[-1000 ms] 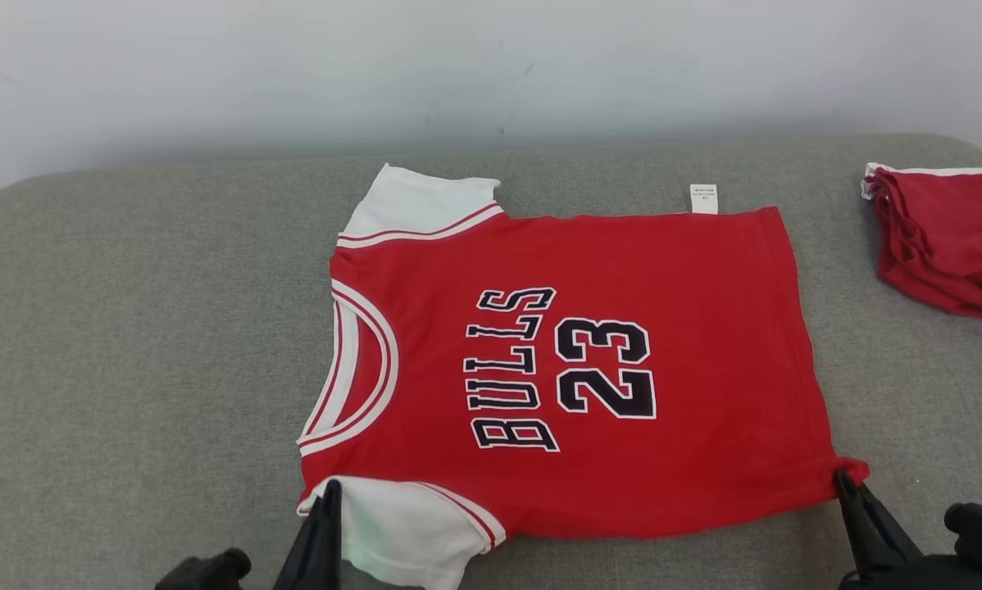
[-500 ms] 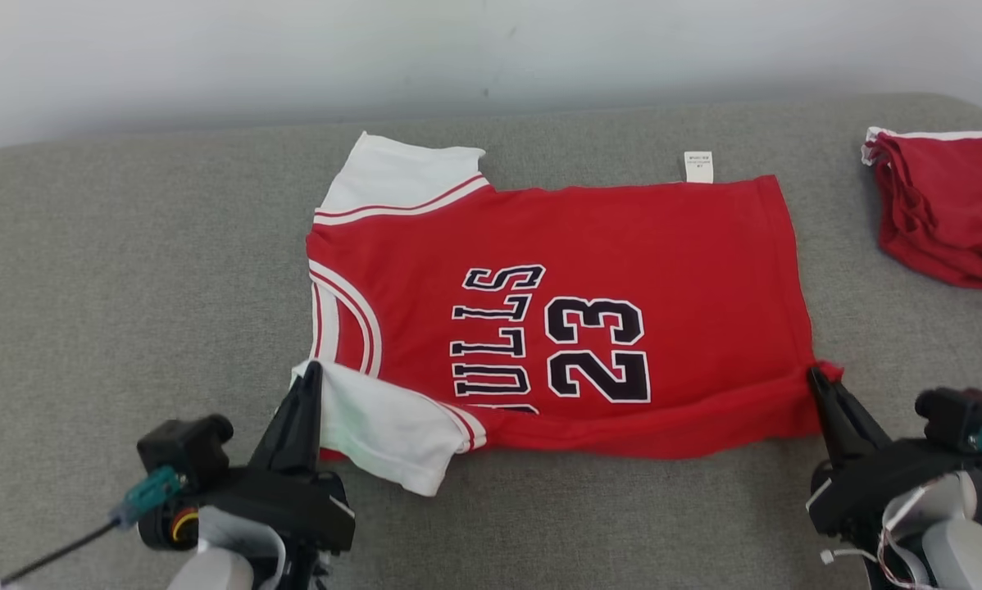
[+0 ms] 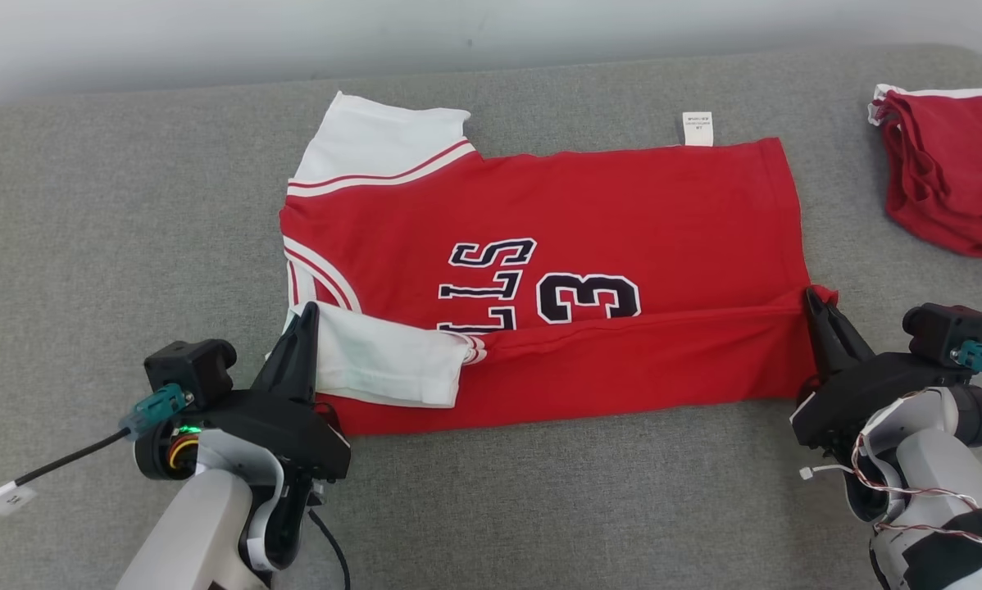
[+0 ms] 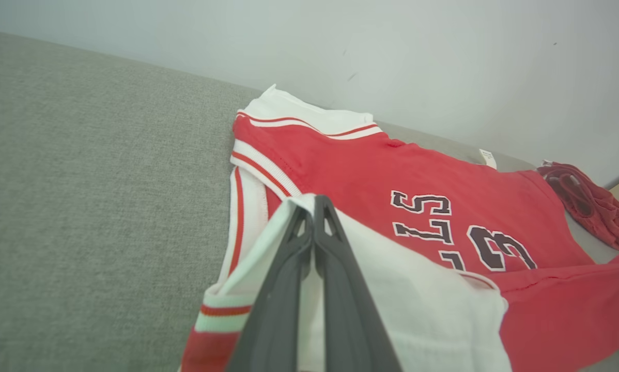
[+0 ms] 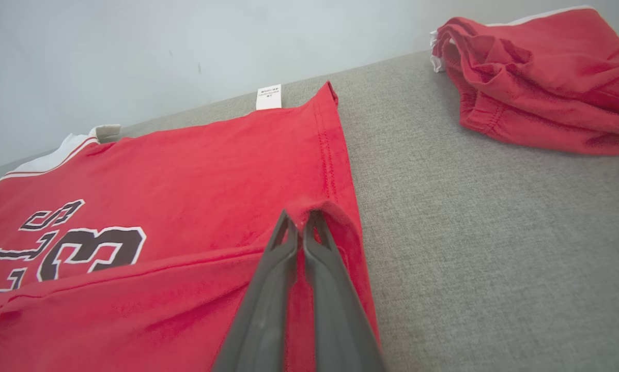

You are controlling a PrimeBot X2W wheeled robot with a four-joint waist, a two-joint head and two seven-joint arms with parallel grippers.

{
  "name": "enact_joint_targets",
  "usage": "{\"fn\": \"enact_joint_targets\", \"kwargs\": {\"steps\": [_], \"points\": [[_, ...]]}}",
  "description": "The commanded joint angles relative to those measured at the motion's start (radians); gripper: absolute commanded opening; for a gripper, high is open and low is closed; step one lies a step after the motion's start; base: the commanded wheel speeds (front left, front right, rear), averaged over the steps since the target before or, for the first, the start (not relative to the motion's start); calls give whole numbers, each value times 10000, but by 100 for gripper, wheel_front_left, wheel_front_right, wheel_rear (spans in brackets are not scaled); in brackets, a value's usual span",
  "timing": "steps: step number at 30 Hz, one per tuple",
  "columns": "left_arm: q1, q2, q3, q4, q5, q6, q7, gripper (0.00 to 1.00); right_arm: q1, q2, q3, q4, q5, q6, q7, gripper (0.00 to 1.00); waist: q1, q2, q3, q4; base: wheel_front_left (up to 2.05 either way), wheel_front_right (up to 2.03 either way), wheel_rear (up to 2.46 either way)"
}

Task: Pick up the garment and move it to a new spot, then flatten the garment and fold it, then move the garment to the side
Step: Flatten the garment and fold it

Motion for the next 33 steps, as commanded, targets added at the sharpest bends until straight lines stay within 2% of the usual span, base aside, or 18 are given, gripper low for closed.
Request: {"fn": "enact_joint_targets", "kwargs": {"steps": [1,2,3,4,13,22,33], "points": [[-113,-16,5,36,104,-1,-67,0,-79,32,19,30,29,-27,-79,0,-2,-1,-1,8,0,0,0],[-198,-52,-5,182,123,-45,-146,12,-172,26,70,166,36,-27,-230,22,-2,-1,-6,21,0,0,0],[-263,-87,-20,309,164,-87,-270,100,-230,38,133,302,75,-27,-369,81,-2,-1,-23,37,0,0,0],[-295,-123,0,437,161,-76,-395,100,-266,50,203,424,101,-27,-477,100,-2,-1,-48,48,0,0,0],[563,-236,479,761,134,-215,-1077,100,472,-379,621,682,216,-27,-1449,100,-2,-1,-599,214,0,0,0],[2281,-168,658,262,502,-147,-1120,100,1827,-657,724,185,172,-27,-1531,100,-2,-1,-861,275,0,0,0],[1832,-187,461,938,671,-174,-1011,100,1577,-424,704,505,-229,-27,-1147,100,-2,-1,-568,134,0,0,0]]}}
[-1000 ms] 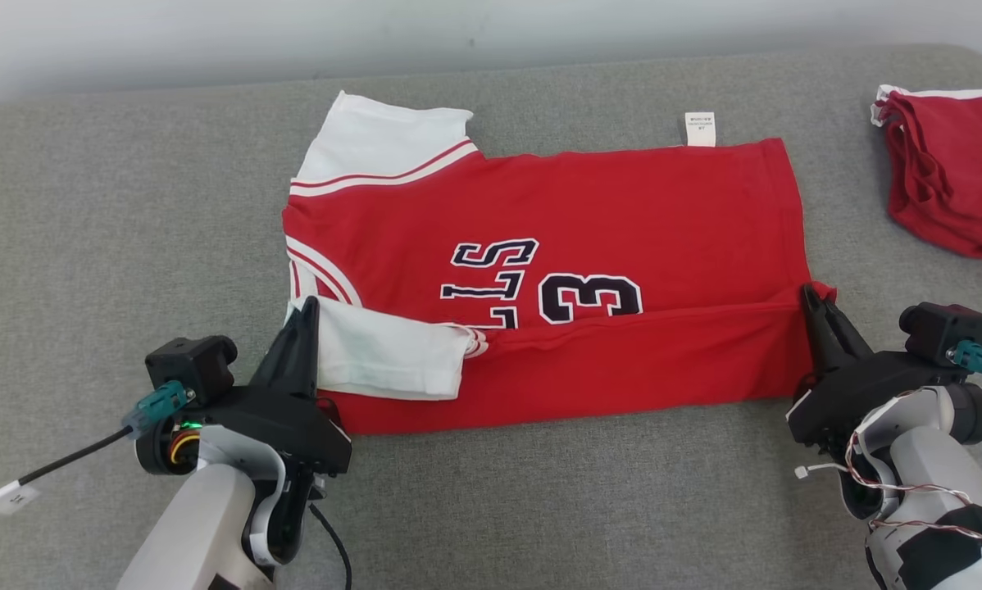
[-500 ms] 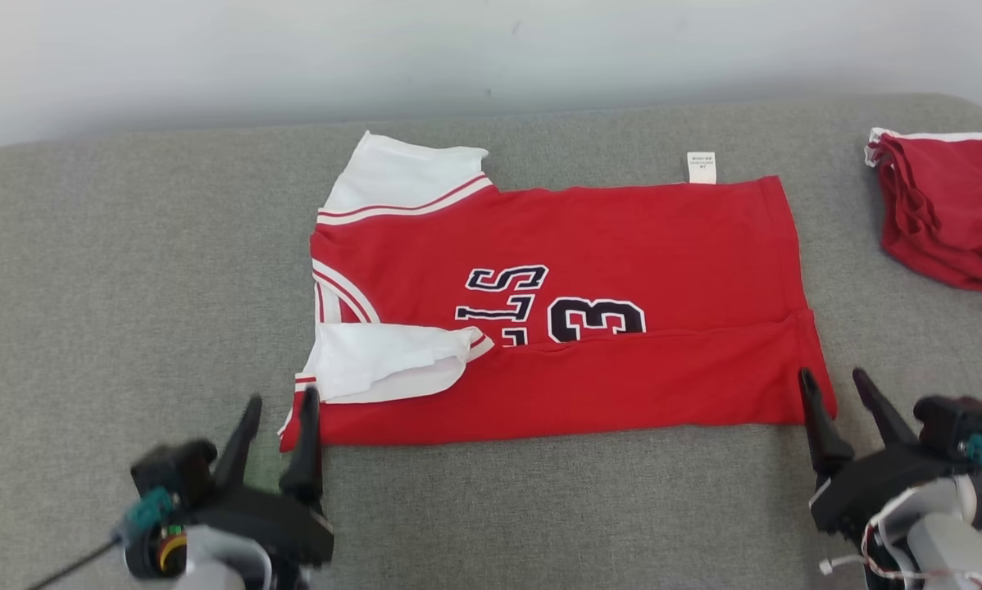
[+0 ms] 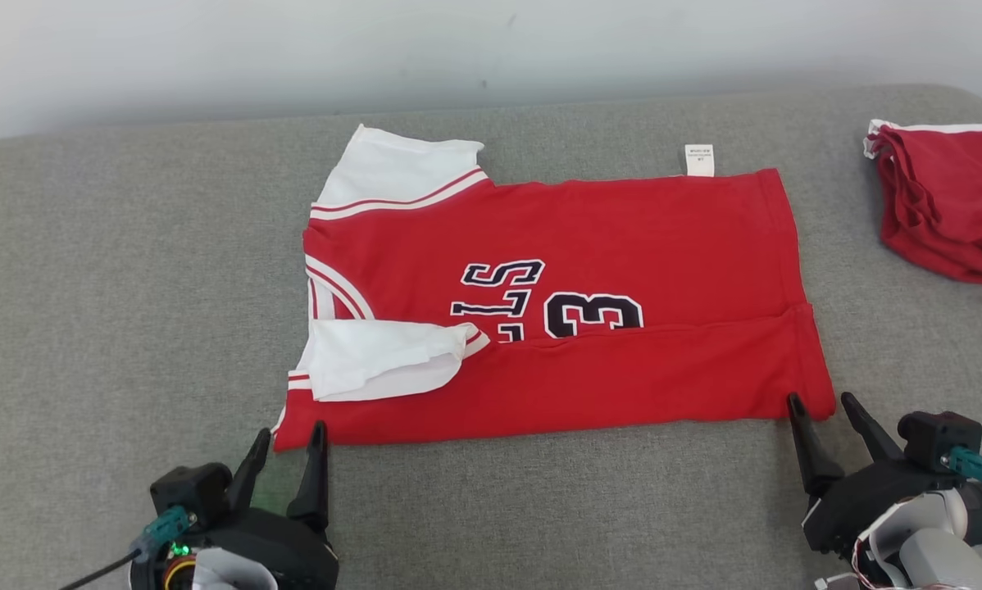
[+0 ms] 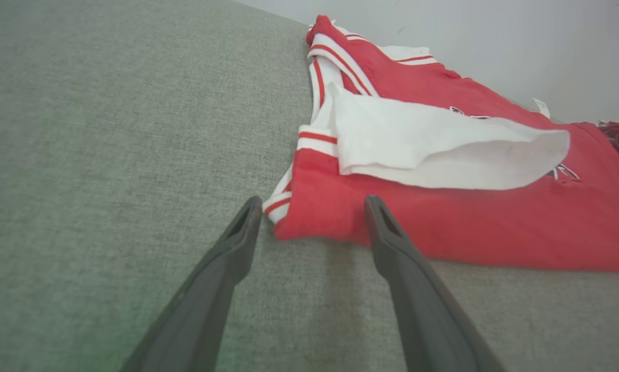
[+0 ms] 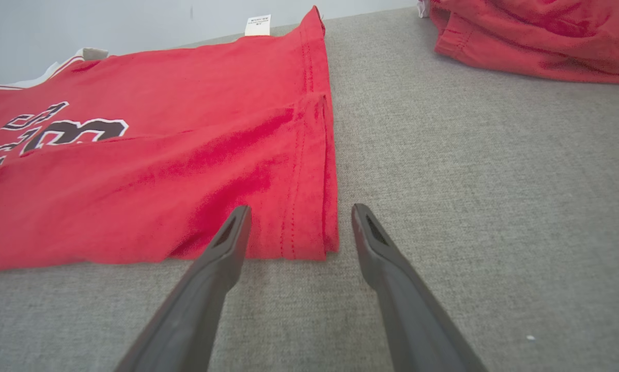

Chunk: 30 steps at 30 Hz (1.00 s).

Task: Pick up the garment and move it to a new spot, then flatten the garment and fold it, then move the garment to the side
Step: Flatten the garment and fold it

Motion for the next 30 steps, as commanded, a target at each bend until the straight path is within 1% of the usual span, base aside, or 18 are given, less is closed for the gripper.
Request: {"fn": "enact_joint_targets", "kwargs": {"steps": [1,3,4,5,6,11,17,24,30], "points": [[-245,1,-12,159,117,-14,-13,100,-175,72,8,137,-102,-27,46,100,0,-1,99,-65,0,0,0],[-385,-46,-85,441,88,-69,135,100,-293,154,46,321,-165,-27,109,100,0,-1,141,-83,0,0,0],[-452,-34,-137,597,112,-57,222,77,-368,191,57,409,-206,-27,120,51,0,-1,154,-90,0,0,0],[-543,-24,-168,725,162,-63,230,36,-424,231,95,496,-238,-27,130,13,0,-1,160,-91,0,0,0],[-608,-46,-184,818,178,-78,207,0,-476,267,113,574,-249,-27,114,0,0,-1,156,-89,0,0,0],[-599,-124,-281,1232,212,-176,115,0,-517,369,171,720,-272,-27,-113,0,0,-1,-101,23,0,0,0],[-168,-158,-171,1141,161,-221,-31,0,-99,297,114,535,-106,-27,-295,0,0,-1,-639,135,0,0,0],[1128,-113,134,154,118,17,-115,0,1182,69,-83,-404,-27,-27,-353,0,0,-1,-1235,227,0,0,0],[2379,-164,245,-859,22,294,-126,0,2769,40,-665,-1596,-10,-28,-34,0,0,-1,-1394,413,0,0,0]]}}
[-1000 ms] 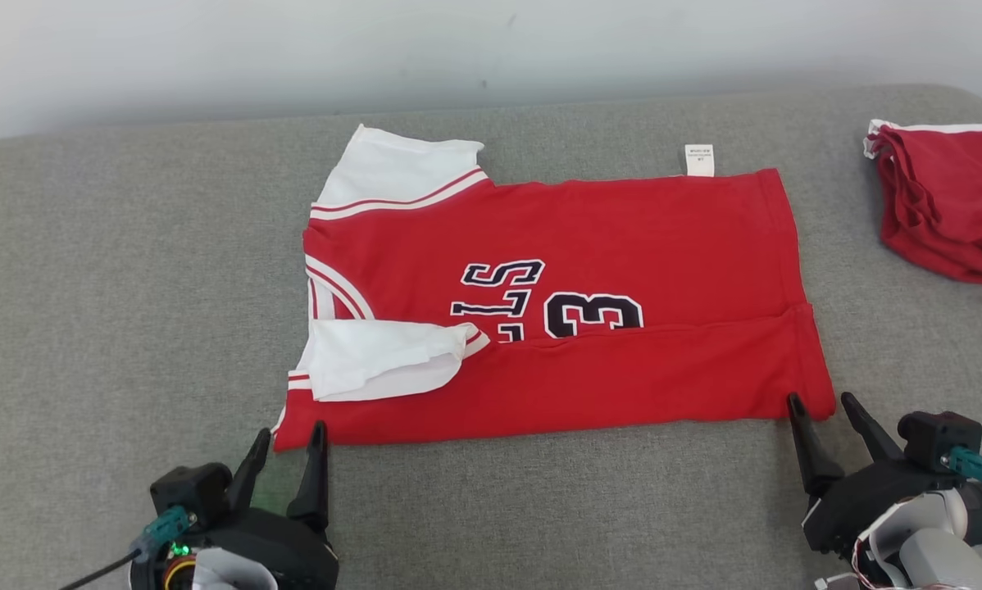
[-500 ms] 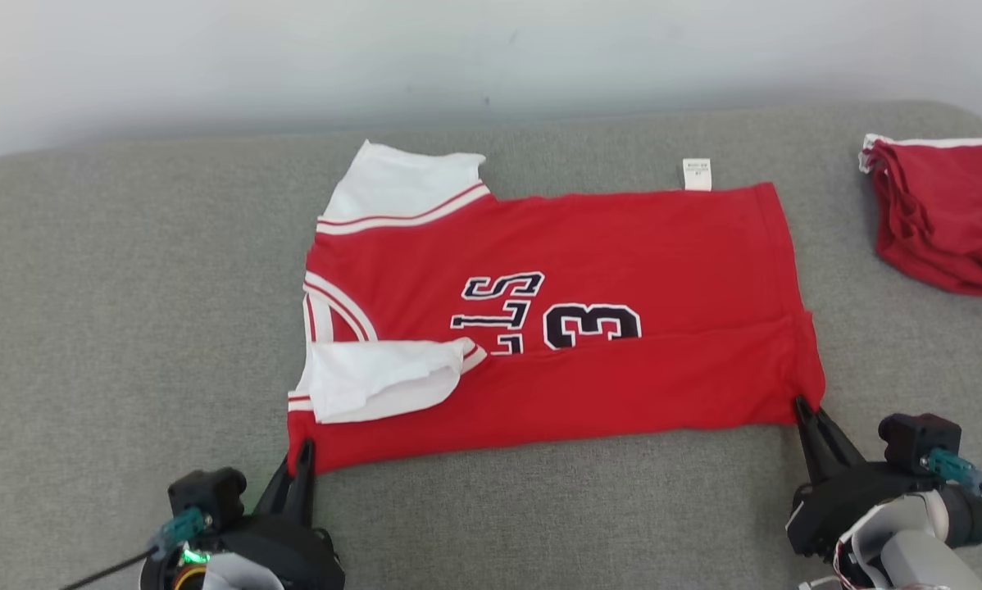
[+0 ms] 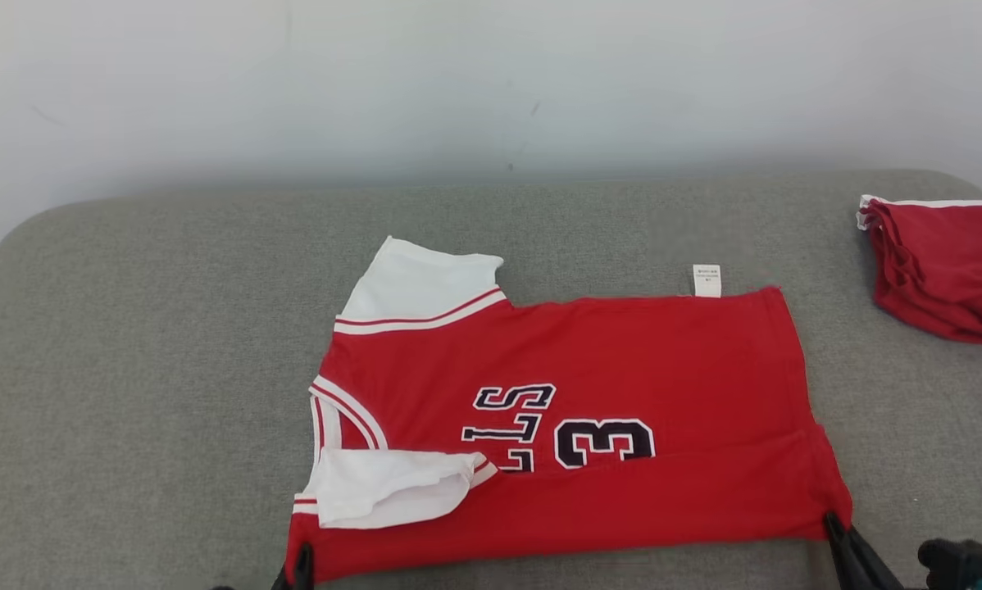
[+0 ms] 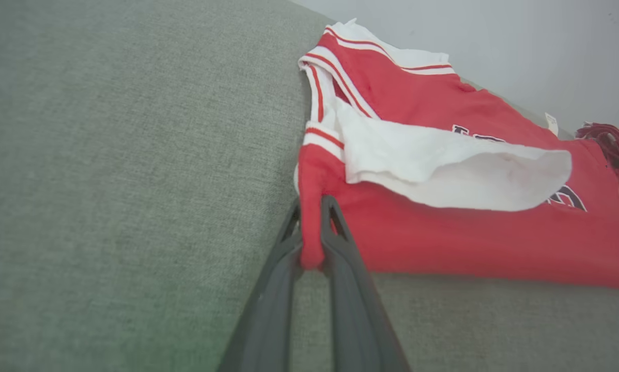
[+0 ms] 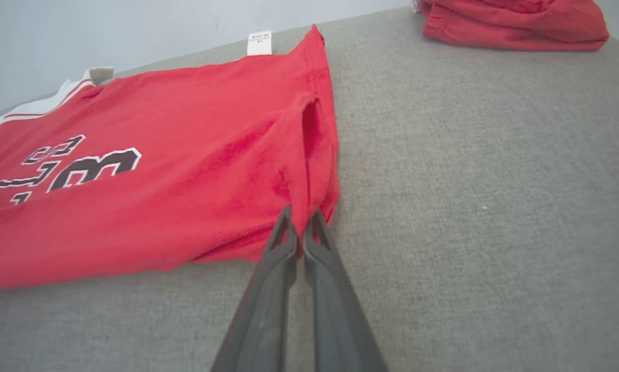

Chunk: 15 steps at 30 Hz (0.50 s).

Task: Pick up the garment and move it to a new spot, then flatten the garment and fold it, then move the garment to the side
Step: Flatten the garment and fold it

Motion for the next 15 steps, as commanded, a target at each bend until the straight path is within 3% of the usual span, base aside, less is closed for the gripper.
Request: {"fn": "enact_joint_targets", "kwargs": {"steps": [1,5,6,7,8,15], "points": [[265,-20,66,-147,-54,79,-60,0,345,-7,-149,-228,-56,-28,88,0,1,0,-45,104,0,0,0],[638,-32,-7,-397,-74,182,-12,0,1194,211,-638,-997,-246,-28,486,0,1,0,-36,169,0,0,0],[650,-15,-32,-442,2,184,-15,56,1321,281,-731,-1154,-321,-28,594,0,1,0,-34,168,0,0,0],[662,-53,11,-482,-33,196,-23,100,1397,344,-810,-1305,-404,-28,677,40,1,0,-34,163,0,0,0],[671,-38,20,-470,-17,188,-27,100,1438,426,-864,-1475,-475,-28,732,100,1,0,-43,152,0,0,0],[498,61,601,-1287,521,276,-59,100,1414,788,-1237,-2651,-1213,-28,758,100,1,0,-254,54,0,0,0]]}}
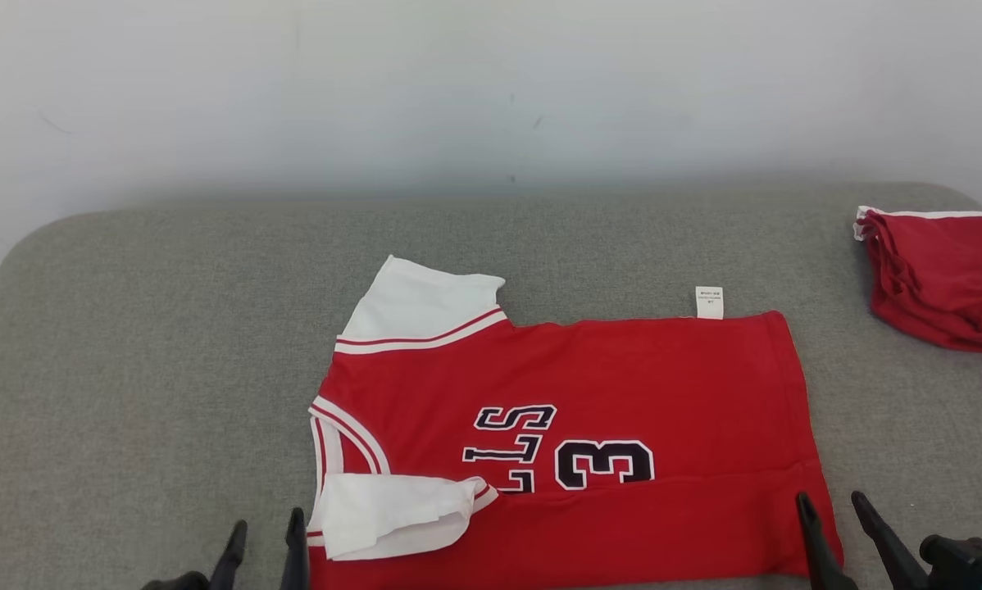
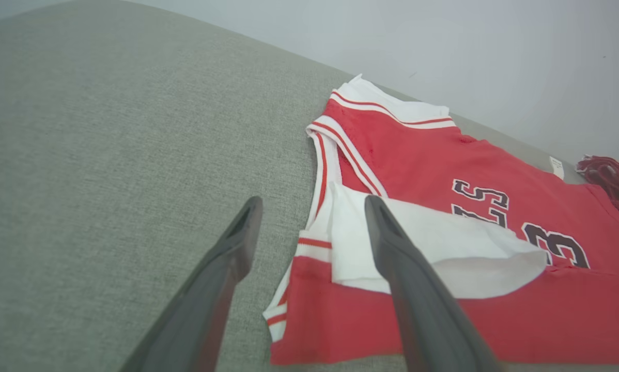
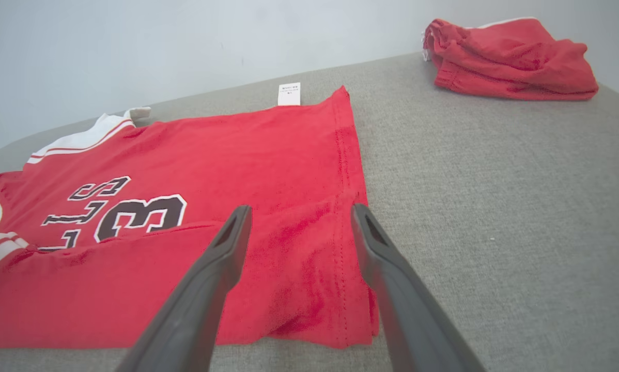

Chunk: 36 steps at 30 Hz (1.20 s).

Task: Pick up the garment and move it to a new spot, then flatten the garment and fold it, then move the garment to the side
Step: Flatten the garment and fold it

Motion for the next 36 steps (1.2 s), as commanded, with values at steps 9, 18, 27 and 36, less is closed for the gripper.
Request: {"fn": "enact_joint_targets", "kwargs": {"steps": [9,18,27,36], "points": [[229,89,1217,-2045,1713,330,-38,100,-357,495,-273,-1314,-864,-28,-521,100,0,0,-314,-161,0,0,0],[621,115,1582,-3077,2680,461,-40,100,-64,926,-406,-1893,-1552,-28,-880,100,0,0,-427,-147,0,0,0],[1322,-87,1895,-3147,2953,292,-40,100,473,1338,-561,-1933,-1836,-28,-1044,100,0,0,-333,-121,0,0,0],[-175,388,1922,-2665,2759,-380,455,100,-889,827,-670,-1309,-1713,-28,-405,100,0,0,260,-389,0,0,0]]}}
